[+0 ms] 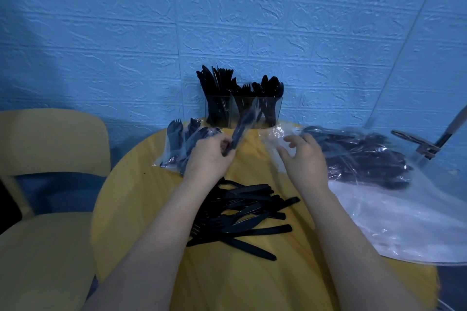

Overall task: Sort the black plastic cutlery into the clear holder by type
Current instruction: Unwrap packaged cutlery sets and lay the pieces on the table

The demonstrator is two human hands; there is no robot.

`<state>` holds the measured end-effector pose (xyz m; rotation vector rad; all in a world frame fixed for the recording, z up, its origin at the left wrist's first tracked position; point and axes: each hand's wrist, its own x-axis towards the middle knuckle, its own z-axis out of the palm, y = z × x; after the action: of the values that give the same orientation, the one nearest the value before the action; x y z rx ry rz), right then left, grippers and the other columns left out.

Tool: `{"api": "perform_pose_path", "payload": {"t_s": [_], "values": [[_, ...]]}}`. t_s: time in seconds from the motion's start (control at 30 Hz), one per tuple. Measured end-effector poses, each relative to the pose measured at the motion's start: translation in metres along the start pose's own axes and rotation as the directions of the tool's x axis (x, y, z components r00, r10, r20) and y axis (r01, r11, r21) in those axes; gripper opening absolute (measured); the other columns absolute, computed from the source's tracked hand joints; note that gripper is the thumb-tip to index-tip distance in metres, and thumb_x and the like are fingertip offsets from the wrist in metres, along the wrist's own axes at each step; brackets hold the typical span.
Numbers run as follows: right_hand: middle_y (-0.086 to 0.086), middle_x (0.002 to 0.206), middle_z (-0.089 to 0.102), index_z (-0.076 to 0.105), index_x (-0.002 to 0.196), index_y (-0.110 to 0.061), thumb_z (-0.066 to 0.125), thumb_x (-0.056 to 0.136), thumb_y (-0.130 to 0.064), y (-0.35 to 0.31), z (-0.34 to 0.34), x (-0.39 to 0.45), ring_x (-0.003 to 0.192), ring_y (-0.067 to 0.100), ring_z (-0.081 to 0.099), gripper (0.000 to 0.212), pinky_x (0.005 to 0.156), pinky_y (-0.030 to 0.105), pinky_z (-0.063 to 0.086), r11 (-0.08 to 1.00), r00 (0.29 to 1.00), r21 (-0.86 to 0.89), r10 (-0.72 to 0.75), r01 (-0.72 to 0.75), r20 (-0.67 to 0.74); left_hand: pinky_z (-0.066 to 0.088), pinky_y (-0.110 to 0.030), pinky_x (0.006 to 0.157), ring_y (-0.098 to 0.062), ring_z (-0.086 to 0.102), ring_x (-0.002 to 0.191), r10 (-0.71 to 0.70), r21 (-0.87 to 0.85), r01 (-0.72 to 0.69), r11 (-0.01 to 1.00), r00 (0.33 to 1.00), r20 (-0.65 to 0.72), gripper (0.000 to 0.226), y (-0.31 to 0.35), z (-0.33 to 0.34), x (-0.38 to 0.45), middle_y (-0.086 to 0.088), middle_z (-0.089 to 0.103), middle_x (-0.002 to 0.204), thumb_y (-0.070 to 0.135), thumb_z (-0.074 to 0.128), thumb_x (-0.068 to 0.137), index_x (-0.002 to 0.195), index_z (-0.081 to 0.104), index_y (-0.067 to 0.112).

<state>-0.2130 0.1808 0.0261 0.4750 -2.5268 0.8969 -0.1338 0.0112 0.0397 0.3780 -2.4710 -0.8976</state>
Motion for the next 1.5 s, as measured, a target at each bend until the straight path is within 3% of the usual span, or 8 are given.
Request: {"api": "perform_pose_path", "payload": {"t_s": [0.13,0.33,0.53,0.67,0.83,1.0,1.2,1.5], "values": [[-0.013,0.086,0.062,0.063,0.097,-0.026,0.054,0.093,-0.039,-0.028,-0.011,-0.006,0.068,0.002,0.058,0.016,0.059,0.007,0.041,0.857,0.987,0.505,0.023,-0.102,0.161,0.039,-0.015,0.085,-0.007,0.058,0.096,0.084,-0.165,-0.091,0.982,0.995,-0.045,0.033,0.002,-0.009,-0.001,0.007,0.065,0.103,0.011,0.071,0.082,0.112,0.066,0.024],[-0.001,0.086,0.065,0.061,0.106,-0.013,0.057,0.093,-0.030,-0.034,-0.031,-0.003,0.057,0.013,0.060,0.021,0.052,0.021,0.047,0.281,0.936,0.901,0.222,-0.331,0.274,0.030,-0.003,0.086,-0.003,0.047,0.104,0.253,-0.120,-0.255,0.959,0.967,-0.031,0.034,-0.006,-0.015,-0.006,0.020,0.054,0.100,0.006,0.070,0.081,0.109,0.067,0.026],[0.005,0.081,0.069,0.063,0.097,-0.009,0.061,0.091,-0.012,-0.034,-0.029,-0.006,0.072,0.022,0.070,0.006,0.063,0.024,0.055,0.239,0.944,0.918,0.179,-0.316,0.278,0.034,-0.030,0.107,-0.008,0.042,0.122,0.040,-0.324,-0.112,0.940,0.974,-0.221,0.060,-0.008,-0.020,-0.006,0.011,0.046,0.128,0.018,0.075,0.079,0.131,0.048,0.025],[0.006,0.084,0.071,0.059,0.091,-0.011,0.057,0.092,-0.006,-0.046,-0.022,-0.014,0.078,0.025,0.072,0.006,0.065,0.026,0.057,0.167,0.949,0.935,0.094,-0.314,0.302,0.050,-0.033,0.094,-0.017,0.060,0.111,-0.308,-0.850,0.227,0.475,0.948,0.081,0.062,0.001,-0.022,-0.009,-0.005,0.053,0.131,0.021,0.071,0.080,0.134,0.040,0.015],[0.017,0.102,0.067,0.055,0.092,-0.010,0.058,0.089,-0.001,-0.049,-0.012,-0.019,0.080,0.029,0.072,0.009,0.072,0.033,0.059,0.266,0.924,0.895,-0.036,-0.358,0.381,0.059,-0.031,0.074,-0.022,0.069,0.093,-0.409,-0.982,0.187,-0.022,0.895,0.180,0.040,-0.005,-0.026,-0.007,-0.016,0.065,0.114,-0.002,0.061,0.086,0.121,0.047,0.010],[-0.005,0.100,0.067,0.062,0.092,-0.028,0.070,0.083,-0.020,-0.048,-0.010,-0.024,0.095,0.016,0.065,0.014,0.083,0.025,0.054,0.719,0.881,0.672,-0.187,-0.179,0.435,0.057,-0.025,0.066,-0.018,0.066,0.089,-0.410,-0.985,0.092,0.143,0.912,0.025,0.033,-0.005,-0.031,-0.007,-0.009,0.064,0.105,-0.002,0.059,0.088,0.119,0.053,0.008],[-0.007,0.093,0.068,0.065,0.102,-0.029,0.070,0.083,-0.023,-0.063,-0.025,-0.025,0.082,0.000,0.064,0.021,0.074,0.013,0.050,0.692,0.978,0.720,-0.177,0.046,0.108,0.056,-0.024,0.059,-0.015,0.067,0.077,-0.159,-0.945,0.112,0.308,0.985,0.065,0.026,0.012,-0.032,-0.013,-0.004,0.068,0.088,-0.002,0.062,0.084,0.105,0.057,0.013],[-0.009,0.074,0.069,0.066,0.089,-0.028,0.065,0.087,-0.011,-0.059,-0.024,-0.025,0.064,0.007,0.066,0.018,0.064,0.031,0.058,0.715,0.880,0.685,-0.226,-0.142,0.419,0.057,-0.033,0.071,-0.019,0.066,0.083,-0.009,-0.636,-0.123,0.762,0.980,-0.200,0.031,0.004,-0.026,-0.011,0.002,0.060,0.102,0.008,0.070,0.083,0.095,0.056,0.033]]}}
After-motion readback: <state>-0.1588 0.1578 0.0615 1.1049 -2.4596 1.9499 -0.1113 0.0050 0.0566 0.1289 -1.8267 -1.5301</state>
